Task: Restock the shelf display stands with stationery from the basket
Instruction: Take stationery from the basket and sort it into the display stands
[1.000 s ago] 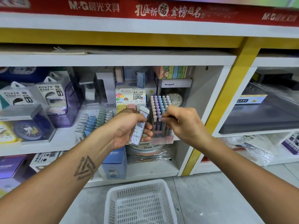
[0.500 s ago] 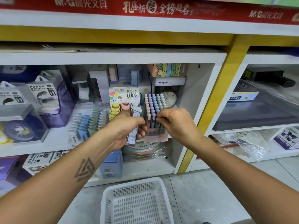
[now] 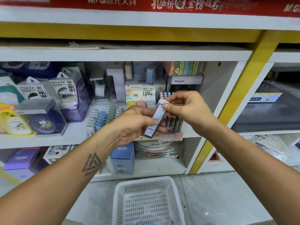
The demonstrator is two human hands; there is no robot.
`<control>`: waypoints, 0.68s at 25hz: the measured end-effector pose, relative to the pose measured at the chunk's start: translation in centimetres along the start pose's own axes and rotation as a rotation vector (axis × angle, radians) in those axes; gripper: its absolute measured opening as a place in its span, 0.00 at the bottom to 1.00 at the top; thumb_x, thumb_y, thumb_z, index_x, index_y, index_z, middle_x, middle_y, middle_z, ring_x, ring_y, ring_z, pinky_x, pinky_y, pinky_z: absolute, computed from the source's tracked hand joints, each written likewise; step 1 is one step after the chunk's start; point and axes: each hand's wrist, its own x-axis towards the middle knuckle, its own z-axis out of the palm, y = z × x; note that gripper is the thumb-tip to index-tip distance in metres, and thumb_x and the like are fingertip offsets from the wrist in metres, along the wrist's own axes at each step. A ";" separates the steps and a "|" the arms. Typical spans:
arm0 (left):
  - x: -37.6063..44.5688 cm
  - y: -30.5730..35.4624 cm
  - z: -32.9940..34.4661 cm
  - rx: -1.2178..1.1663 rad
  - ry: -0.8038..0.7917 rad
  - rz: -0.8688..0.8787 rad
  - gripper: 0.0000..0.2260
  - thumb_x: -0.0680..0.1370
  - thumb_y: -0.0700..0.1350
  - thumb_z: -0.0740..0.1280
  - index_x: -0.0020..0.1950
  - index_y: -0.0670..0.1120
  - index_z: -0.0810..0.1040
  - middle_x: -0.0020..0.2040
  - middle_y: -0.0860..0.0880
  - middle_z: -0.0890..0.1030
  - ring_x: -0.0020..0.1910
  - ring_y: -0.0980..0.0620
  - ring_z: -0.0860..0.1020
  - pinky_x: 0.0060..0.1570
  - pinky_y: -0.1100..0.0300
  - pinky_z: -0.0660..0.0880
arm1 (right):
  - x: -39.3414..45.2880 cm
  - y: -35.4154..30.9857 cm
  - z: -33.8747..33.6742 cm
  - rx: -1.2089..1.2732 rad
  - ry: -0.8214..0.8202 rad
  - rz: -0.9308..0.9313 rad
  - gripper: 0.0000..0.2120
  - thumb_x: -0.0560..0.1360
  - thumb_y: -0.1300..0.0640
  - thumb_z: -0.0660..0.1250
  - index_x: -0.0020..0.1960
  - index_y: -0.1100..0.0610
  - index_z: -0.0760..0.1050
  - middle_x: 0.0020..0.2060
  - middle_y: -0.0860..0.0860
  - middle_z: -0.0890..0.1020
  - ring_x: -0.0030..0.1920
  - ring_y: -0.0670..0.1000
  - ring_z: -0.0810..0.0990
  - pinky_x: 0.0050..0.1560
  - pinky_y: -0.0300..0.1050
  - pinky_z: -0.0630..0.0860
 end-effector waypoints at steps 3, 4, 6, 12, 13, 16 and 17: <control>0.2 0.3 -2.1 0.250 0.201 0.036 0.14 0.75 0.27 0.64 0.56 0.38 0.80 0.45 0.44 0.86 0.47 0.47 0.85 0.43 0.55 0.82 | 0.8 -0.7 -0.3 0.000 0.119 -0.047 0.02 0.75 0.66 0.72 0.45 0.60 0.80 0.39 0.64 0.84 0.33 0.54 0.81 0.37 0.45 0.80; 0.4 0.3 -3.0 0.344 0.332 0.088 0.13 0.74 0.26 0.63 0.55 0.38 0.80 0.43 0.45 0.86 0.45 0.47 0.85 0.42 0.55 0.82 | 1.2 -0.8 -0.4 -0.016 0.154 -0.076 0.04 0.75 0.66 0.72 0.44 0.58 0.80 0.38 0.63 0.84 0.33 0.54 0.82 0.39 0.46 0.81; 0.8 0.3 -4.8 0.625 0.565 0.254 0.11 0.74 0.29 0.65 0.51 0.41 0.81 0.43 0.48 0.84 0.46 0.48 0.83 0.48 0.54 0.81 | 1.8 -0.8 -0.4 -0.117 0.190 -0.163 0.08 0.75 0.65 0.73 0.46 0.53 0.80 0.39 0.60 0.84 0.37 0.56 0.84 0.43 0.50 0.83; 0.3 -2.2 -6.8 1.329 0.369 0.427 0.24 0.73 0.40 0.72 0.69 0.47 0.75 0.70 0.50 0.73 0.68 0.48 0.71 0.66 0.56 0.68 | 1.9 0.8 2.4 -0.546 0.048 -0.439 0.07 0.75 0.59 0.74 0.52 0.56 0.81 0.40 0.48 0.84 0.40 0.48 0.83 0.45 0.51 0.82; 0.3 -2.5 -6.8 1.365 0.343 0.432 0.26 0.73 0.40 0.71 0.71 0.47 0.73 0.72 0.49 0.71 0.70 0.47 0.70 0.68 0.54 0.67 | 2.0 1.1 2.7 -0.609 0.021 -0.471 0.07 0.75 0.59 0.73 0.53 0.56 0.81 0.41 0.49 0.85 0.41 0.49 0.83 0.45 0.51 0.82; 0.2 -2.7 -7.0 1.443 0.314 0.412 0.28 0.75 0.40 0.69 0.75 0.49 0.68 0.77 0.50 0.66 0.74 0.48 0.66 0.70 0.54 0.65 | 2.5 1.5 2.8 -0.757 -0.013 -0.527 0.07 0.75 0.60 0.72 0.54 0.56 0.80 0.42 0.53 0.85 0.43 0.55 0.84 0.45 0.53 0.81; 0.2 -2.7 -7.1 1.454 0.303 0.399 0.29 0.75 0.41 0.69 0.76 0.49 0.67 0.77 0.50 0.65 0.74 0.49 0.65 0.71 0.54 0.64 | 2.6 1.5 2.6 -0.790 -0.012 -0.540 0.07 0.76 0.60 0.72 0.53 0.56 0.79 0.42 0.54 0.85 0.43 0.57 0.83 0.44 0.53 0.81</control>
